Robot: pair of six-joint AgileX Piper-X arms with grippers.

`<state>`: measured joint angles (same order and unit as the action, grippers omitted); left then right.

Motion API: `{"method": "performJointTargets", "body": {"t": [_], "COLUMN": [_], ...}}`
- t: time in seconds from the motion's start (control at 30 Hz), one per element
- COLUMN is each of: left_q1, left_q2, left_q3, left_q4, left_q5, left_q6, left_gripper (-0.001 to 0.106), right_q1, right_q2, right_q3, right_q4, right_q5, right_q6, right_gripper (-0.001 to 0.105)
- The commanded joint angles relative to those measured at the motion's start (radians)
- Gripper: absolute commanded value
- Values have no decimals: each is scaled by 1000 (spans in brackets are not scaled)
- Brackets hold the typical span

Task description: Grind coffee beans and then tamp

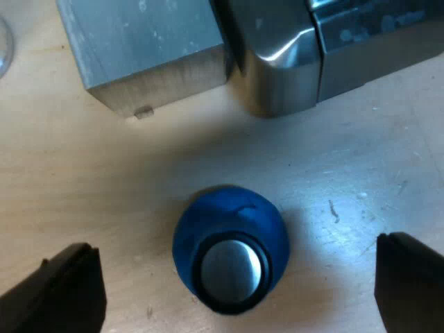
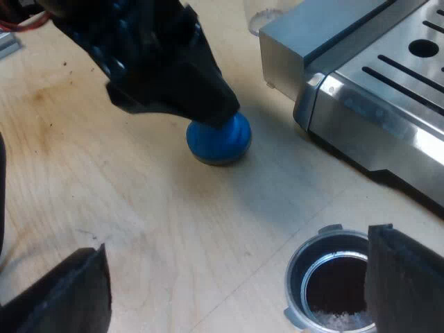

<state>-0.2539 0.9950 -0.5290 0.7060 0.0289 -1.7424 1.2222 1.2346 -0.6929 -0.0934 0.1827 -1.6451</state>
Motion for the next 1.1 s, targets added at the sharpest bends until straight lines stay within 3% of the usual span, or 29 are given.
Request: {"method": "performJointTargets", "body": {"t": [0.03,0.27,0.33,0.8,0.9,0.93,1.0,1.03,1.1], "left_q1": [-2,-2,-2,-2,-2,-2,-2,-2,-2], "left_q2": [45,173,213,244,244,244,244,244,244], "left_q3": [-9,-12,-12,-12,-12,-12,-12,-16,-23], "left_q4": [-29,-58,-70,-98,-98,-94,-88,-73,-57], "left_q5": [21,28,28,28,28,28,28,28,28], "left_q6": [5,5,34,43,43,43,43,43,43], "left_gripper": [80,80,80,77,64,47,36,21,5], "right_q1": [-2,-2,-2,-2,-2,-2,-2,-2,-2], "right_q2": [-2,-2,-2,-2,-2,-2,-2,-2,-2], "right_q3": [-9,-9,-9,-9,-9,-9,-9,-9,-9], "right_q4": [-7,-5,-5,2,2,2,2,2,2], "right_q5": [0,0,0,0,0,0,0,0,0], "right_q6": [0,57,57,57,57,57,57,57,57], "right_gripper": [76,76,76,76,76,76,76,76,76]}}
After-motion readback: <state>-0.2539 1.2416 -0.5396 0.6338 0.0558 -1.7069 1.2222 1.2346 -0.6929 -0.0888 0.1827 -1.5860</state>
